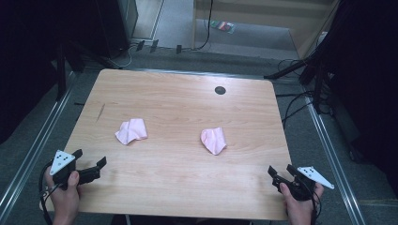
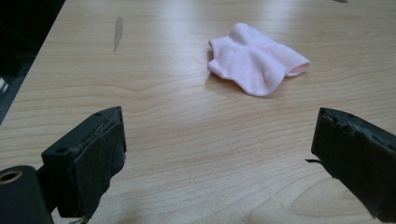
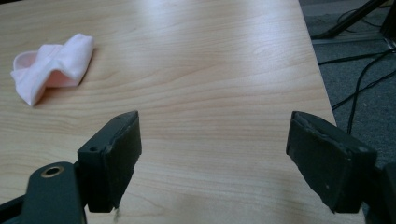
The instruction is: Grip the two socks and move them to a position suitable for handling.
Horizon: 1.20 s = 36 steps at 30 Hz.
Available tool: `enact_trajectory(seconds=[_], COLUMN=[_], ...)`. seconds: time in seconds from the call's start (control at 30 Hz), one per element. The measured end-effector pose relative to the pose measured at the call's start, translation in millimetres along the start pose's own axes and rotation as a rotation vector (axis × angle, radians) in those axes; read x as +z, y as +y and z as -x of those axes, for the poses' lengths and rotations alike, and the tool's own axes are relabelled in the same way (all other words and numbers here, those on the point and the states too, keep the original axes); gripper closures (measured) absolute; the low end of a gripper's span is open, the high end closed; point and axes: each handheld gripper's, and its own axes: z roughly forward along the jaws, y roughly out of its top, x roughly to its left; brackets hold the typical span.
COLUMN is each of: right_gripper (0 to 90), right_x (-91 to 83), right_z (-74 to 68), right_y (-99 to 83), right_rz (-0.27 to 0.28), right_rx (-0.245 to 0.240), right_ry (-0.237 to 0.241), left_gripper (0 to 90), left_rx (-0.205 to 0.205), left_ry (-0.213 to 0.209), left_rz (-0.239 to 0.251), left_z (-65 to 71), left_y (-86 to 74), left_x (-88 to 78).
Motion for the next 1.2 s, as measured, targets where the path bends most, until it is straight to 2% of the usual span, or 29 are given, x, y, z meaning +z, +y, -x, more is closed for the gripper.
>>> enact_trajectory(seconds=[0.13,0.2,0.4,0.47,0.6,0.8,1.0,1.2], right_gripper=[20.7,21.8,22.9,22.7,23.0,24.7,31.7,35.4], right_x=[-1.9,-0.9,1.0,0.9,3.3,14.2,31.2,52.5], right_z=[-9.9,-16.6,-37.3,-40.7,-54.0,-74.8,-94.6,-117.5], right_y=[6.0,8.8,23.0,32.2,43.1,53.8,60.4,61.1], right_rz=[0.002,0.001,0.014,0.007,-0.006,-0.01,-0.033,-0.069], right_rx=[0.014,-0.009,-0.039,-0.003,-0.057,-0.094,-0.1,-0.119], right_ry=[-0.025,-0.033,-0.006,0.047,0.054,0.096,0.131,0.139], left_gripper=[3.7,3.7,3.7,3.8,3.7,3.7,3.7,3.7], left_rx=[-0.014,-0.016,-0.022,-0.023,-0.029,-0.032,-0.032,-0.031], left_ry=[-0.006,-0.006,-0.014,-0.016,-0.014,-0.007,-0.013,-0.011], left_rz=[-0.002,-0.001,0.001,-0.002,-0.007,-0.014,-0.016,-0.018], left_z=[-1.4,-2.1,-2.8,-3.1,-3.4,-3.9,-4.3,-4.2], left_y=[0.2,0.2,0.1,0.2,0.5,1.3,1.4,1.5], left_x=[0.4,0.2,-0.1,0.1,0.7,2.4,2.5,2.7])
